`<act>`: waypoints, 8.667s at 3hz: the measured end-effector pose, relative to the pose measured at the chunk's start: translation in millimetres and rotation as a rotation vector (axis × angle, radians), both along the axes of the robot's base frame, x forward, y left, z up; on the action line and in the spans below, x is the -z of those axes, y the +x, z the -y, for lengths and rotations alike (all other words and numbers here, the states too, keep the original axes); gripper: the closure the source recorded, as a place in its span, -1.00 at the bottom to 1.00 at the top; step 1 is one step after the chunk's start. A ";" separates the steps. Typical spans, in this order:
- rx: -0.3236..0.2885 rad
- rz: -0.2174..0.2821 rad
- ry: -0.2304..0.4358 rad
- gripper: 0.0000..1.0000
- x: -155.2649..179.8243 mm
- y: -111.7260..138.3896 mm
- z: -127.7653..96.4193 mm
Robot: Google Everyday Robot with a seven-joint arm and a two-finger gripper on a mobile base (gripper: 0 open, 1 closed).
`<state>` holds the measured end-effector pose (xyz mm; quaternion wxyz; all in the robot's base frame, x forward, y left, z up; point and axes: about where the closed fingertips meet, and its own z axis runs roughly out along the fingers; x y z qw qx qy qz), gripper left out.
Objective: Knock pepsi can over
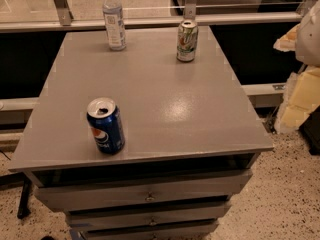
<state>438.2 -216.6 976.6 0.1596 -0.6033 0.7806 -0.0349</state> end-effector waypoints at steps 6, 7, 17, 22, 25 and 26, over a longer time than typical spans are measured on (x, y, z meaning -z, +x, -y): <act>-0.160 0.003 0.674 -1.00 80.9 -16.1 -159.0; -0.165 -0.011 0.757 -1.00 66.2 -22.9 -178.7; -0.206 0.085 1.163 -1.00 83.7 87.9 -339.4; -0.040 0.042 1.159 -1.00 60.2 160.1 -294.0; -0.007 -0.025 1.196 -1.00 98.7 132.7 -303.2; 0.005 -0.021 1.192 -1.00 101.3 129.4 -296.0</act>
Offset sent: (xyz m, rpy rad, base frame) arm 0.0026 0.0075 -0.0075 0.0815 -0.0082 -0.0004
